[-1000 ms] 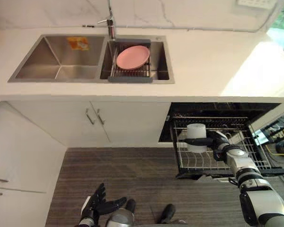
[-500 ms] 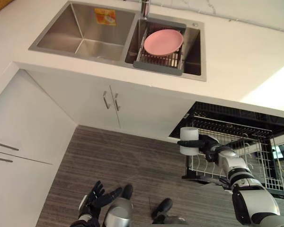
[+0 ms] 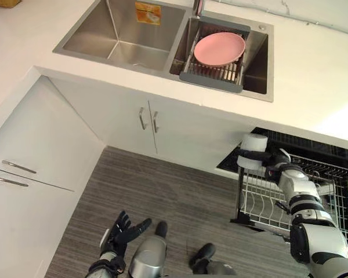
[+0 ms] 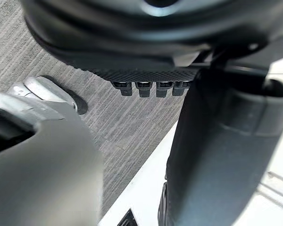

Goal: Walk over to the sink, pick up the cup, carry it to the dishwasher, place the cup inside the dishwasher, then close the dishwasher door

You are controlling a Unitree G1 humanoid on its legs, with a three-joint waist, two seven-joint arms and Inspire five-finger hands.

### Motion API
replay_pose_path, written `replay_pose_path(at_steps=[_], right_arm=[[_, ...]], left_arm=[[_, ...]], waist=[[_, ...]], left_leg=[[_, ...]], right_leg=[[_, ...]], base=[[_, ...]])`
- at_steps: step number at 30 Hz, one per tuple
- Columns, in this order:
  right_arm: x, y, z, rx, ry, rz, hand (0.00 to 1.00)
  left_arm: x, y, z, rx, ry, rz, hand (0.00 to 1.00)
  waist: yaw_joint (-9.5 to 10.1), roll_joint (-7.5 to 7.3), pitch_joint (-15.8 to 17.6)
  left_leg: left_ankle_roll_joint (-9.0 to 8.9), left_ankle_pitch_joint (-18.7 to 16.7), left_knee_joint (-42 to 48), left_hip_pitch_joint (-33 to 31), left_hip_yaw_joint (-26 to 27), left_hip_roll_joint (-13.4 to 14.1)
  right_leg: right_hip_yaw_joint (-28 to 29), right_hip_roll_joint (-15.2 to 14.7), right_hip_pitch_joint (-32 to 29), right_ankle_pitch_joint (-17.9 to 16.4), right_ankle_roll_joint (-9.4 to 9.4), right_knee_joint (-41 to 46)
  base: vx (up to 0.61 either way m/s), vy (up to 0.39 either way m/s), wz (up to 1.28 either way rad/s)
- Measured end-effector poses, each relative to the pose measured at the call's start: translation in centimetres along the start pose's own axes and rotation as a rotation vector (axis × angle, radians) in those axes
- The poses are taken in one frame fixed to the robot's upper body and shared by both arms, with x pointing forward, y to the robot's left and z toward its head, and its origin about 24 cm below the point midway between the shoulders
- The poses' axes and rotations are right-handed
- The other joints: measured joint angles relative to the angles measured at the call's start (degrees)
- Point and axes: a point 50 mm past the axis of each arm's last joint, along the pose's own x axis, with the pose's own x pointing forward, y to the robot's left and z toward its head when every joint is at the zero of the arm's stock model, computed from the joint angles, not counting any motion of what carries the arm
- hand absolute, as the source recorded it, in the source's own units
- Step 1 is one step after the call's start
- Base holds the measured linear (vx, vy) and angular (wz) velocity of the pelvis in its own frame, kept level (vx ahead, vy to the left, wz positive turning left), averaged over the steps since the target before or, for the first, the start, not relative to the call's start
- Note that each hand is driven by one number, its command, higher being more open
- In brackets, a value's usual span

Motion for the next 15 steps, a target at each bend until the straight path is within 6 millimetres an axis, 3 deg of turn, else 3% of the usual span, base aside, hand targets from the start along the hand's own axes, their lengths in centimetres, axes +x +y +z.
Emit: replay_pose_path(at_steps=[7,15], right_arm=[[-0.4,-2.0,-0.6,0.005,0.014,-0.049,0.00],[-0.6,-2.7,-1.7,0.001,0.038,-0.042,0.00]], left_arm=[[0.1,-0.7,-0.2,0.016,0.011,-0.030,1.00],[0.1,-1.0,-0.6,0.043,0.042,-0.045,1.00]], waist=[[-0.45,0.26,-0.14],[-0.80,1.16,-0.62]], left_leg=[[-0.48,-1.20,1.93,0.61,2.72,1.08],[-0.66,-3.62,5.73,0.57,4.20,2.48]], right_leg=[[1.30,0.40,-0.02,-0.87,-0.11,1.06],[3.18,1.00,-0.03,-2.10,-0.47,3.09]], base=[[0.04,-0.017,-0.10],[-0.03,-0.017,-0.13]])
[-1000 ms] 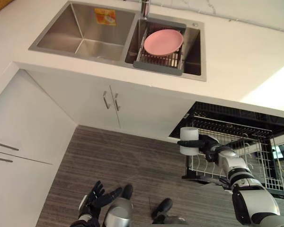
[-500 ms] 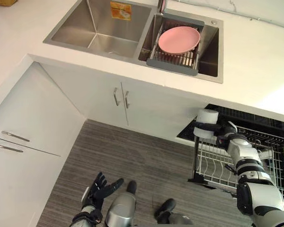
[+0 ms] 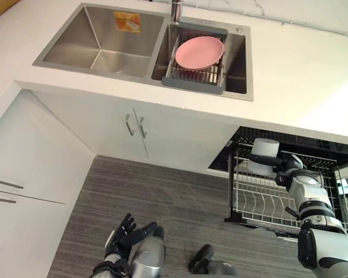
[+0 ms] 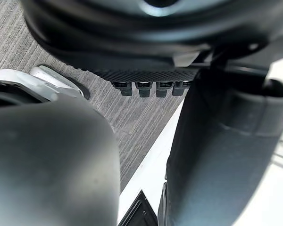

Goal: Walk over to the sink, pick up the cup, carry it to the dishwasher, place the cup inside the dishwasher, then close the dishwasher door

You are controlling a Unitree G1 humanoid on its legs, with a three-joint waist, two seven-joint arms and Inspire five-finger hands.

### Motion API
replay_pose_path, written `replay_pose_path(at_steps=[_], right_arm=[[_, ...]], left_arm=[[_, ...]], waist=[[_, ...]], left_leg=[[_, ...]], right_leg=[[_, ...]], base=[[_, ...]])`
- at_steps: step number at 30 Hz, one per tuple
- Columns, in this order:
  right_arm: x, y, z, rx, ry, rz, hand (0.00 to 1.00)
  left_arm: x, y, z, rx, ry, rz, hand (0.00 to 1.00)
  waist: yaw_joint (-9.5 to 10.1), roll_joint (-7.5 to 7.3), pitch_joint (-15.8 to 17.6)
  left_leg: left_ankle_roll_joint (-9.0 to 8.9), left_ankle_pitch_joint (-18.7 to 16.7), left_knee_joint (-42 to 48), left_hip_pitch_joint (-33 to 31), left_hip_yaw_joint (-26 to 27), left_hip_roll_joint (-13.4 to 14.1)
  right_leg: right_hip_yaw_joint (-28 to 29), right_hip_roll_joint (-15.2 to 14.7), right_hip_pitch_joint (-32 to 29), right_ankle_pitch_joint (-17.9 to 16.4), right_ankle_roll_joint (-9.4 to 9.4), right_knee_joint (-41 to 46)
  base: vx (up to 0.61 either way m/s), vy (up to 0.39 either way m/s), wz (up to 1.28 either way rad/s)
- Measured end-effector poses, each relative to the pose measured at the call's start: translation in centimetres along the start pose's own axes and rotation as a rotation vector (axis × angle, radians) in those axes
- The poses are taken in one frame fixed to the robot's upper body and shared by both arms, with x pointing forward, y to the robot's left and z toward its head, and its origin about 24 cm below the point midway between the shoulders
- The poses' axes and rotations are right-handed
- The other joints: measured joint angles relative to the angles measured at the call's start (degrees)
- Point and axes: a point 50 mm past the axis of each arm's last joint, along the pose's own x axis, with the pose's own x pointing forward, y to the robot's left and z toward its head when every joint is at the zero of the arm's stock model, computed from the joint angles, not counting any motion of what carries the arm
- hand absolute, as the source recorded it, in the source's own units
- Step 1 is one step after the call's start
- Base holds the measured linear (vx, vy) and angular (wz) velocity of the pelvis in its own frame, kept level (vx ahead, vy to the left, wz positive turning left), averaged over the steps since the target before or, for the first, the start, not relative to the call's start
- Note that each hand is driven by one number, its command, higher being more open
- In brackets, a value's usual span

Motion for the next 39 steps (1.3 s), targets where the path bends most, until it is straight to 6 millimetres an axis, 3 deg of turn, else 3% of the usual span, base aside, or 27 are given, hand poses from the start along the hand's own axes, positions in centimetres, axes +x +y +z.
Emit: replay_pose_path(at_steps=[6,13,18,22,35,36,39], right_arm=[[-0.2,-0.4,-1.2,-0.006,0.033,0.000,0.00],[-0.1,0.1,-1.2,-0.019,0.056,0.024,0.00],[0.1,0.5,-0.1,-0.012,0.046,0.035,0.00],[0.4,1.2,2.0,-0.040,0.023,0.057,0.00],[0.7,1.4,4.5,-0.067,0.030,0.067,0.00],[0.7,1.5,4.7,-0.066,0.031,0.066,1.00],[0.8,1.6,4.6,-0.077,0.041,0.061,1.00]], left_arm=[[0.1,-0.2,0.0,0.016,0.008,-0.014,1.00],[0.4,-0.5,0.5,0.016,-0.008,-0.024,1.00],[0.9,-1.1,1.2,0.015,-0.032,-0.041,1.00],[1.3,-1.5,1.9,0.016,-0.049,-0.050,1.00],[1.7,-2.2,3.1,-0.032,-0.094,-0.068,1.00],[1.8,-2.2,3.2,-0.039,-0.098,-0.070,1.00],[1.9,-2.4,3.3,-0.042,-0.104,-0.075,1.00]], waist=[[-0.10,1.05,0.12],[-0.07,1.75,0.59],[-0.04,2.23,1.66],[-0.02,2.27,4.00],[-0.78,2.03,7.48],[-0.83,2.06,7.87],[-0.87,2.11,8.24]], left_leg=[[-0.09,-0.58,2.31,-4.00,0.26,1.01],[-0.23,-0.63,3.12,-5.91,0.35,1.32],[-0.23,-0.64,3.80,-6.74,0.31,1.44],[-0.25,-0.63,5.03,-9.02,0.14,1.71],[-0.42,-0.38,5.40,-11.63,0.29,1.43],[-0.50,-0.29,5.38,-11.77,0.39,1.47],[-0.57,-0.24,5.37,-11.80,0.46,1.50]], right_leg=[[0.56,0.44,-3.73,-0.28,-0.55,1.51],[0.98,0.47,-6.09,-0.44,-0.77,2.28],[1.05,0.31,-7.03,-0.67,-1.06,3.25],[1.05,0.07,-9.40,-1.10,-1.48,4.98],[1.39,-1.35,-13.57,-2.82,-1.80,8.91],[1.58,-1.39,-13.94,-2.92,-1.92,9.25],[1.77,-1.57,-14.34,-3.36,-2.07,10.01]], base=[[-0.05,-0.020,-0.05],[0.01,-0.011,-0.03],[-0.02,-0.005,0.00],[-0.06,-0.020,0.00],[0.00,-0.002,0.00],[-0.01,-0.022,-0.03],[0.00,0.000,0.00]])
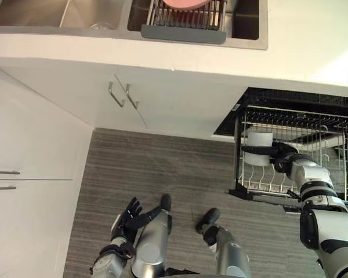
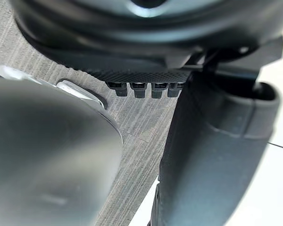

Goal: Walk over to the sink, pick up the cup, carry it to the dishwasher, place the cup inside the dishwasher, then close the dishwasher door

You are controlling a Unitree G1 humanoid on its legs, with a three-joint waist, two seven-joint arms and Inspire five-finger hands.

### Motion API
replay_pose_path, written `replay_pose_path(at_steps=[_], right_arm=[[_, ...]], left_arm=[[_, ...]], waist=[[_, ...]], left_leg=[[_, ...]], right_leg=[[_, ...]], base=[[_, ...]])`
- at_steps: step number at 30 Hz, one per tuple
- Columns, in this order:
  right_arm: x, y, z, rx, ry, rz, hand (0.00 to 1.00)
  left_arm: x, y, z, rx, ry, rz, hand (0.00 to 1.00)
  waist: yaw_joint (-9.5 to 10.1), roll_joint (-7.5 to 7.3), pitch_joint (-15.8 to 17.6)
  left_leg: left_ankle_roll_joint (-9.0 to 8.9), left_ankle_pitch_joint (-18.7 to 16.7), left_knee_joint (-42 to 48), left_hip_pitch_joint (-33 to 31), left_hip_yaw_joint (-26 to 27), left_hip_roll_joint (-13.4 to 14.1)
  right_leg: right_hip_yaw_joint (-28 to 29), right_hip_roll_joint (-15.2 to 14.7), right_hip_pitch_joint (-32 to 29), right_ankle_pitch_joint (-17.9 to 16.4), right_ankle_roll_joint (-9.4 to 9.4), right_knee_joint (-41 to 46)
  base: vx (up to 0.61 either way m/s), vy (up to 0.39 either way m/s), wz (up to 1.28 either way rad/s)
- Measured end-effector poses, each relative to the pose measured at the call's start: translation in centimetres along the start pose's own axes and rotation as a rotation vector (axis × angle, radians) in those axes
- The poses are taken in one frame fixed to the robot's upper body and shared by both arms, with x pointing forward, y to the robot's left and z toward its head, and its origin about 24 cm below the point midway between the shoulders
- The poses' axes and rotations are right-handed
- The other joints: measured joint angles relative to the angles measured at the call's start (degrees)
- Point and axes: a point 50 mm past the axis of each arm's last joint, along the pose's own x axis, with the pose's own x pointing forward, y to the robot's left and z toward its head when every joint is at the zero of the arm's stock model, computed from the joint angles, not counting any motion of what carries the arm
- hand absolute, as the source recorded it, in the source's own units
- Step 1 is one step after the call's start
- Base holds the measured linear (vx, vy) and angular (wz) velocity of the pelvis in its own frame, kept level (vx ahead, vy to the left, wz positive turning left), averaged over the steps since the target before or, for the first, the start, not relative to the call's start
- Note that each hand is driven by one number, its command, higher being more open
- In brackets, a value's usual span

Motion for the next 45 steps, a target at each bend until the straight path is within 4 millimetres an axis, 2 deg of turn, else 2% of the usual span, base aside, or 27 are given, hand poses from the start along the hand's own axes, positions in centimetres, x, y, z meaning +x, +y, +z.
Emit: replay_pose_path(at_steps=[9,14,18,20,22,25,27,28,30,32,34,36,37,39,40,43,45], right_arm=[[-0.3,-0.4,2.4,0.009,-0.062,-0.027,1.00],[-0.5,-0.2,4.2,0.016,-0.147,-0.019,1.00],[-1.4,-0.1,6.3,0.060,-0.293,0.011,1.00],[-1.8,-0.2,6.6,0.070,-0.357,0.022,1.00],[-2.4,-0.2,6.1,0.075,-0.406,0.042,1.00],[-3.8,0.9,3.9,0.103,-0.472,0.086,1.00],[-5.4,2.7,0.9,0.237,-0.518,0.134,1.00],[-5.9,3.3,-0.1,0.270,-0.524,0.144,1.00],[-8.4,5.7,-4.5,0.391,-0.538,0.166,1.00],[-9.8,7.0,-6.9,0.453,-0.531,0.181,1.00],[-10.5,7.6,-8.2,0.438,-0.535,0.198,1.00],[-11.0,7.9,-8.2,0.417,-0.568,0.225,1.00],[-11.6,7.9,-7.1,0.403,-0.651,0.268,1.00],[-12.3,7.8,-6.1,0.391,-0.723,0.297,1.00],[-13.3,7.9,-4.7,0.373,-0.826,0.339,1.00],[-14.5,8.2,-3.4,0.356,-0.927,0.384,1.00],[-15.5,8.6,-1.8,0.332,-1.040,0.422,1.00]], left_arm=[[0.0,-0.3,0.0,-0.008,-0.013,-0.004,1.00],[0.0,-0.4,-0.1,-0.012,-0.013,-0.005,1.00],[0.0,-0.3,-0.2,-0.010,-0.016,0.006,1.00],[-0.1,-0.1,-0.4,-0.013,-0.013,0.021,1.00],[-0.2,0.2,-0.7,-0.021,-0.012,0.048,1.00],[-0.7,1.3,-1.5,-0.038,0.003,0.116,1.00],[-1.4,2.3,-2.6,-0.041,0.044,0.180,1.00],[-1.6,2.6,-3.0,-0.048,0.056,0.201,1.00],[-2.4,3.3,-4.1,-0.051,0.086,0.264,1.00],[-2.9,3.5,-4.5,-0.031,0.096,0.285,1.00],[-3.2,3.6,-5.0,-0.012,0.107,0.295,1.00],[-3.3,3.6,-5.4,0.006,0.119,0.299,1.00],[-3.5,3.6,-5.6,0.008,0.117,0.301,1.00],[-3.6,3.6,-5.7,0.001,0.119,0.305,1.00],[-4.1,3.8,-6.1,-0.030,0.123,0.321,1.00],[-4.6,4.1,-6.4,-0.062,0.118,0.347,1.00],[-4.7,4.2,-6.4,-0.062,0.102,0.347,1.00]], waist=[[-0.39,-0.03,0.02],[-0.84,-0.35,0.19],[-1.78,-0.92,0.25],[-1.97,-1.38,-0.01],[-2.74,-1.95,-0.43],[-3.96,-3.72,-3.28],[-6.49,-4.51,-6.53],[-6.98,-4.64,-7.46],[-8.68,-4.78,-10.48],[-10.09,-4.68,-11.70],[-10.89,-4.38,-12.84],[-11.44,-3.59,-13.92],[-11.64,-2.90,-14.50],[-11.57,-2.52,-14.78],[-11.16,-2.28,-15.28],[-10.76,-2.02,-15.67],[-10.35,-1.81,-15.62]], left_leg=[[0.00,0.00,0.01,0.11,0.82,0.21],[-0.04,-0.01,-1.24,3.09,1.82,0.74],[-0.48,-0.07,-2.62,5.69,3.34,1.77],[-0.67,-0.03,-3.57,6.96,4.26,2.18],[-0.81,0.01,-4.66,8.71,4.76,2.39],[-0.95,0.09,-7.21,11.20,6.67,2.62],[-1.36,0.38,-9.27,13.50,6.95,2.36],[-1.35,0.38,-9.96,14.31,7.20,2.34],[-1.30,0.41,-11.54,17.20,7.34,2.00],[-1.31,0.41,-12.15,19.17,7.40,1.63],[-1.31,0.41,-13.03,21.05,7.42,1.23],[-1.31,0.41,-13.98,22.48,7.40,0.88],[-1.32,0.41,-14.27,23.14,7.30,0.54],[-1.32,0.41,-14.28,23.29,7.10,0.33],[-1.31,0.41,-13.85,23.39,6.38,0.07],[-1.25,0.37,-13.27,22.95,4.59,-0.11],[-1.24,0.37,-11.76,19.82,1.66,-0.08]], right_leg=[[0.83,-0.01,-0.55,-0.09,-0.09,0.40],[1.71,0.77,1.65,0.02,-0.08,-0.99],[2.82,2.40,3.69,0.71,-0.24,-3.31],[3.65,3.10,4.32,1.00,-0.27,-4.18],[4.09,3.74,5.75,1.14,-0.23,-5.24],[5.76,4.79,6.86,1.39,-0.14,-7.26],[6.52,5.50,8.97,2.01,0.25,-9.97],[7.06,5.76,9.51,2.24,0.33,-10.73],[8.82,6.33,11.95,2.90,0.79,-13.53],[10.03,6.41,13.54,3.30,1.09,-14.67],[11.37,6.41,14.97,3.71,1.44,-15.71],[12.02,6.41,16.11,4.35,1.85,-16.87],[12.00,6.35,16.88,5.05,2.06,-17.85],[11.80,6.38,17.39,5.36,2.17,-18.33],[11.58,6.04,18.06,5.64,2.24,-18.69],[10.22,5.65,18.89,5.67,2.28,-18.69],[7.22,5.37,17.68,5.56,2.14,-17.80]], base=[[-0.01,0.001,-0.03],[0.01,-0.010,-0.11],[0.02,-0.037,-0.20],[0.05,-0.038,-0.24],[0.07,-0.036,-0.19],[0.10,-0.014,-0.30],[0.15,-0.005,-0.21],[0.15,0.007,-0.34],[0.16,0.007,-0.43],[0.09,0.016,-0.34],[0.04,0.027,-0.37],[0.00,0.045,-0.21],[-0.02,0.049,0.01],[-0.04,0.039,0.08],[-0.05,0.029,0.11],[-0.09,0.006,0.31],[-0.14,-0.008,0.69]])
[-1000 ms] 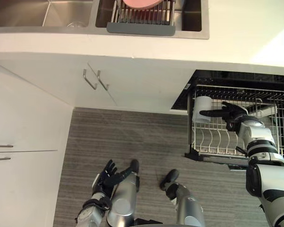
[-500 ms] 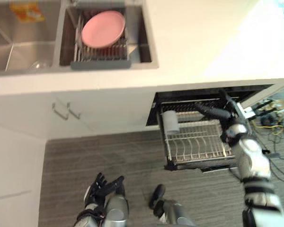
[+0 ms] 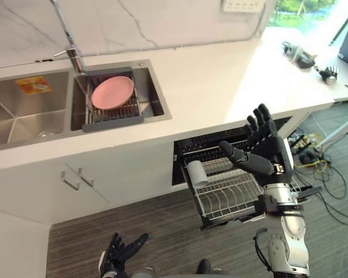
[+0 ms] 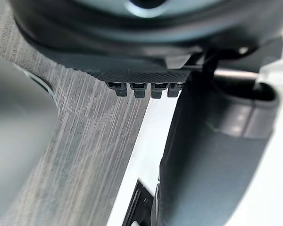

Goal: Walk over to the sink, pick up the cup, carry it to the dishwasher, place the cup inside the dishwasher, then close the dishwasher door

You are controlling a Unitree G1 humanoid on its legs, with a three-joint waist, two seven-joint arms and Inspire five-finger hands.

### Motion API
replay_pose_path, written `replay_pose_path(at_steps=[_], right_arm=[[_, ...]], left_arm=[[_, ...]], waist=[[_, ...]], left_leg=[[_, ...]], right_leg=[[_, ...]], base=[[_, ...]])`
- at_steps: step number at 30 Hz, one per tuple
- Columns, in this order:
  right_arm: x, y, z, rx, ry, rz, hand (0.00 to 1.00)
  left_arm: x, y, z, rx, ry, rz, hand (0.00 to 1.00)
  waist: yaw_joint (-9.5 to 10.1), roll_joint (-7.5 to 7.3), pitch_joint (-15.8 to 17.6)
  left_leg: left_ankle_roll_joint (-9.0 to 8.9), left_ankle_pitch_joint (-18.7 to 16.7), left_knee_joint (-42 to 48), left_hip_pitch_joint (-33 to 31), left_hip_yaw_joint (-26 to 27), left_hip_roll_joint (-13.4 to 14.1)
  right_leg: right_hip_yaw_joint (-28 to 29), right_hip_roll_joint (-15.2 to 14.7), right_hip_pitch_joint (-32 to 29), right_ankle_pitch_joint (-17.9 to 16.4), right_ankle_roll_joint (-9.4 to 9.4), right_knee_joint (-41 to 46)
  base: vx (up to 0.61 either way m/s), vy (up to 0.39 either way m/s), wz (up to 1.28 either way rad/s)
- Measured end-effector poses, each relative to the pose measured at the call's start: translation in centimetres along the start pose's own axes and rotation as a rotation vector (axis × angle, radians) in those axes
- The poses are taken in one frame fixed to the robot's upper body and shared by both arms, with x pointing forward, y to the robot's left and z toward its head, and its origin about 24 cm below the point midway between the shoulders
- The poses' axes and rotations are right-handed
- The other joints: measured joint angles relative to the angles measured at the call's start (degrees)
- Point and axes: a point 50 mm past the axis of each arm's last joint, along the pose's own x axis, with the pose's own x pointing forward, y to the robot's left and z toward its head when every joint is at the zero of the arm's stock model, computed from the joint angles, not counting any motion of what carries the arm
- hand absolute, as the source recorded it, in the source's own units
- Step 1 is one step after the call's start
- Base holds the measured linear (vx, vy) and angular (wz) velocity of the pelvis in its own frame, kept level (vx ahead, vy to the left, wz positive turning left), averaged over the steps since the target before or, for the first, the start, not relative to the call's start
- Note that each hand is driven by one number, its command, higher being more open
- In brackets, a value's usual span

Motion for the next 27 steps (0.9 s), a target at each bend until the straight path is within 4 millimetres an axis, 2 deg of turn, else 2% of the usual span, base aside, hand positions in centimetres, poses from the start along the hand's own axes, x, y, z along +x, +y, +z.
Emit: replay_pose_path(at_steps=[2,4,5,6,7,8,9,13,15,16,17,18,19,20,21,22,23,25,26,27], right_arm=[[1.4,0.4,0.9,-0.033,-0.062,0.046,1.00],[2.3,0.2,1.6,-0.086,-0.089,0.055,1.00],[2.4,-0.5,1.9,-0.118,-0.094,0.025,1.00],[2.4,-1.6,2.5,-0.160,-0.101,-0.020,1.00],[2.4,-2.2,2.7,-0.180,-0.104,-0.041,1.00],[2.4,-3.2,2.7,-0.196,-0.105,-0.086,1.00],[2.5,-3.7,2.4,-0.190,-0.099,-0.120,1.00],[2.7,-3.7,1.1,-0.172,-0.065,-0.157,1.00],[2.6,-3.7,1.1,-0.163,-0.086,-0.191,1.00],[2.4,-3.8,1.3,-0.152,-0.108,-0.224,1.00],[2.4,-3.9,1.3,-0.151,-0.110,-0.230,1.00],[1.7,-4.3,1.5,-0.159,-0.111,-0.267,1.00],[1.2,-4.5,1.5,-0.169,-0.107,-0.291,1.00],[0.0,-4.9,1.7,-0.201,-0.094,-0.329,1.00],[-1.1,-5.2,2.4,-0.235,-0.092,-0.355,1.00],[-1.5,-5.2,2.7,-0.243,-0.096,-0.360,1.00],[-1.6,-5.3,3.6,-0.259,-0.123,-0.354,1.00],[-1.2,-5.2,4.5,-0.261,-0.165,-0.337,1.00],[-1.1,-5.0,5.1,-0.263,-0.196,-0.331,1.00],[-1.4,-5.2,5.5,-0.278,-0.206,-0.341,1.00]], left_arm=[[0.0,-0.1,0.1,0.005,-0.010,-0.007,1.00],[-0.2,0.3,-0.3,0.032,0.006,-0.001,1.00],[-0.5,0.9,-0.9,0.058,0.032,0.008,1.00],[-0.9,1.2,-1.7,0.076,0.065,0.012,1.00],[-1.2,1.3,-2.1,0.073,0.080,0.012,1.00],[-1.7,1.7,-3.0,0.078,0.112,0.025,1.00],[-2.1,2.0,-3.4,0.072,0.121,0.035,1.00],[-1.8,2.0,-3.0,0.108,0.114,0.017,1.00],[-1.7,2.1,-3.1,0.105,0.128,0.008,1.00],[-1.7,2.3,-3.1,0.114,0.137,0.002,1.00],[-1.7,2.3,-3.2,0.116,0.139,0.001,1.00],[-1.7,2.2,-3.2,0.141,0.144,-0.008,1.00],[-1.7,2.5,-3.1,0.165,0.147,-0.009,1.00],[-1.6,2.8,-2.8,0.208,0.151,-0.017,1.00],[-1.4,3.2,-2.6,0.227,0.157,-0.014,1.00],[-1.4,3.5,-2.4,0.239,0.160,-0.008,1.00],[-1.3,4.2,-2.0,0.259,0.157,0.005,1.00],[-1.2,4.0,-1.9,0.278,0.162,0.001,1.00],[-1.1,3.9,-1.9,0.289,0.159,-0.001,1.00],[-1.1,3.9,-1.9,0.296,0.159,0.000,1.00]], waist=[[0.69,0.66,0.47],[1.77,1.30,1.22],[1.14,1.49,1.41],[0.30,2.02,1.80],[0.17,2.89,1.64],[0.35,3.29,1.67],[0.41,3.54,1.53],[0.72,3.08,1.68],[0.29,2.99,1.64],[-0.32,2.50,1.68],[-0.57,2.46,1.71],[-1.94,1.94,2.01],[-2.92,1.69,2.04],[-4.37,1.50,1.48],[-5.38,0.32,1.21],[-5.42,-0.53,1.03],[-5.08,-2.91,0.03],[-4.60,-2.64,-0.58],[-4.50,-2.53,-0.61],[-4.70,-2.37,-0.59]], left_leg=[[0.27,-0.05,0.32,-3.07,-0.96,0.31],[3.48,-1.31,0.60,-4.30,1.20,0.28],[6.41,-1.88,0.55,-3.26,8.16,1.85],[6.10,-0.66,1.52,-2.58,13.05,3.72],[4.30,1.30,1.68,-2.46,13.54,4.02],[1.74,2.36,0.87,-1.84,12.52,3.09],[0.51,3.17,-0.94,-1.02,12.15,2.50],[0.77,6.52,-7.85,2.01,12.25,0.02],[1.06,7.58,-10.49,3.17,12.09,-1.00],[1.21,7.54,-12.00,3.85,11.44,-2.27],[1.27,7.35,-12.11,3.95,11.04,-2.46],[2.36,6.65,-10.92,3.76,8.53,-3.11],[2.72,6.62,-9.93,3.63,6.80,-3.24],[2.70,6.61,-9.19,3.80,3.05,-2.81],[2.33,6.88,-8.74,3.51,-0.14,-2.84],[2.17,6.98,-8.45,3.35,-0.89,-3.14],[1.83,6.82,-8.25,3.13,-1.99,-4.55],[1.54,6.76,-8.24,2.71,-1.94,-4.32],[1.23,6.70,-8.29,2.08,-1.47,-3.84],[0.93,6.72,-8.52,1.78,-1.34,-3.11]], right_leg=[[-2.38,-0.18,-2.37,-0.68,-0.85,1.48],[-4.97,-1.00,-2.58,-0.94,-1.04,2.78],[-8.10,-2.56,-0.82,-1.23,-0.42,2.79],[-11.24,-4.40,0.48,-2.12,0.82,4.73],[-12.32,-4.90,0.62,-3.02,1.29,6.37],[-13.04,-6.42,0.74,-4.01,2.00,8.63],[-12.75,-7.09,0.80,-4.19,2.34,9.16],[-12.22,-7.82,1.49,-2.34,3.18,6.98],[-12.35,-8.67,1.48,-2.25,3.44,7.60],[-11.51,-10.82,0.48,-3.96,3.51,12.05],[-10.71,-11.23,0.05,-4.27,3.04,13.46],[-3.66,-12.51,-2.12,-4.92,1.11,20.31],[1.83,-12.52,-3.38,-4.93,-0.02,24.04],[11.93,-10.29,-5.40,-7.93,0.00,28.41],[18.50,-6.35,-5.67,-10.96,0.65,27.52],[19.93,-5.02,-5.85,-11.20,0.58,25.87],[19.76,-4.41,-5.89,-11.05,0.07,21.17],[20.25,-3.78,-3.65,-10.71,0.89,16.36],[20.28,-3.28,-2.73,-9.74,2.46,12.81],[20.41,-2.54,-2.11,-8.67,2.49,10.72]], base=[[-0.19,0.007,0.63],[-0.15,0.020,0.74],[0.02,0.060,1.40],[0.02,0.088,1.48],[0.05,0.159,1.18],[0.02,0.132,0.63],[0.01,0.123,0.43],[-0.02,0.098,0.03],[-0.02,0.099,0.09],[-0.01,0.088,0.18],[-0.01,0.108,0.55],[0.02,0.087,0.74],[0.08,0.076,1.33],[0.12,-0.018,1.58],[0.13,-0.071,1.50],[0.13,-0.142,1.13],[0.10,-0.099,0.50],[0.08,-0.062,0.10],[0.04,-0.045,-0.14],[0.03,-0.049,-0.15]])
